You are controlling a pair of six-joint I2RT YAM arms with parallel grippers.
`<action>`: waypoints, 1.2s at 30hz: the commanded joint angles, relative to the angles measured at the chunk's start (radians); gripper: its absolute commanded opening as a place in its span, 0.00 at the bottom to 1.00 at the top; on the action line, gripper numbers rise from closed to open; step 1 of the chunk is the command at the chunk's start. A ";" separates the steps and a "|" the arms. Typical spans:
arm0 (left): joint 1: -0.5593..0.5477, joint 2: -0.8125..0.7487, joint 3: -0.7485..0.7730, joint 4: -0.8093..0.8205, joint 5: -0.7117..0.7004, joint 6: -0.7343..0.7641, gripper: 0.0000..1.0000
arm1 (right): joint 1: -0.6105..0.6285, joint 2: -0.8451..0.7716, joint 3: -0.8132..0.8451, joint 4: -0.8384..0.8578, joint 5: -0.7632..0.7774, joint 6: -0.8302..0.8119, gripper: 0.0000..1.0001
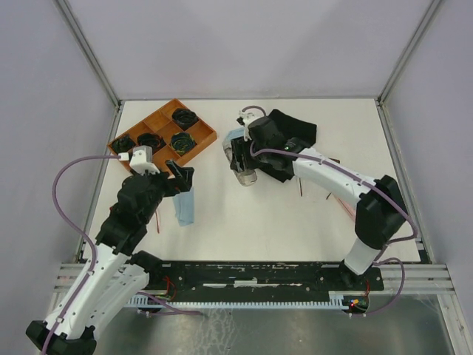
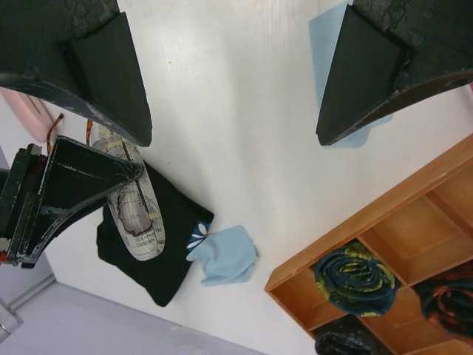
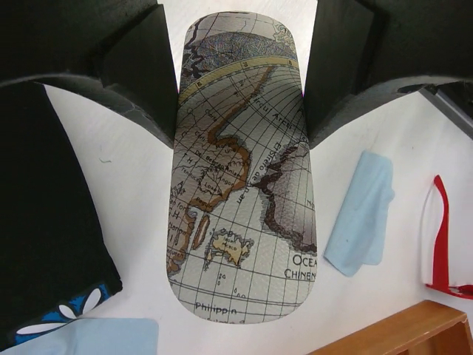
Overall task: Organize the sunglasses
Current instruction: Pick up the sunglasses case from the center of the board, then place the sunglasses case at the center of the board.
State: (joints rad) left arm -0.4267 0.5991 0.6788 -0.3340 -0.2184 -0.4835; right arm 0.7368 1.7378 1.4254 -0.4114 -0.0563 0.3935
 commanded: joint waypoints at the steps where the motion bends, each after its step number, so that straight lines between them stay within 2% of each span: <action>1: 0.003 -0.028 -0.032 0.138 0.100 -0.035 0.99 | -0.005 -0.077 -0.058 -0.032 -0.021 -0.037 0.22; 5: 0.004 -0.014 -0.039 0.110 0.105 -0.035 0.99 | 0.021 -0.144 -0.175 -0.118 0.104 -0.049 0.28; 9: 0.004 -0.004 -0.050 0.105 0.111 -0.039 0.99 | 0.062 -0.207 -0.297 -0.145 0.233 0.008 0.31; 15: 0.003 0.019 -0.044 0.104 0.108 -0.044 0.99 | 0.093 -0.271 -0.473 -0.068 0.346 0.168 0.37; 19: 0.003 0.029 -0.043 0.106 0.111 -0.046 0.99 | 0.105 -0.275 -0.557 0.009 0.343 0.228 0.39; 26: 0.003 0.027 -0.047 0.101 0.105 -0.050 0.99 | 0.121 -0.213 -0.557 0.013 0.317 0.216 0.52; 33: 0.004 0.028 -0.051 0.095 0.096 -0.049 0.99 | 0.121 -0.202 -0.522 -0.029 0.294 0.185 0.77; 36: 0.004 0.031 -0.050 0.096 0.097 -0.047 0.99 | 0.121 -0.214 -0.509 -0.046 0.293 0.171 0.83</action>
State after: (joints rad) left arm -0.4267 0.6331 0.6266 -0.2745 -0.1238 -0.4934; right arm 0.8532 1.5410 0.8589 -0.4530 0.2359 0.5808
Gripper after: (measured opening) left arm 0.993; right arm 0.805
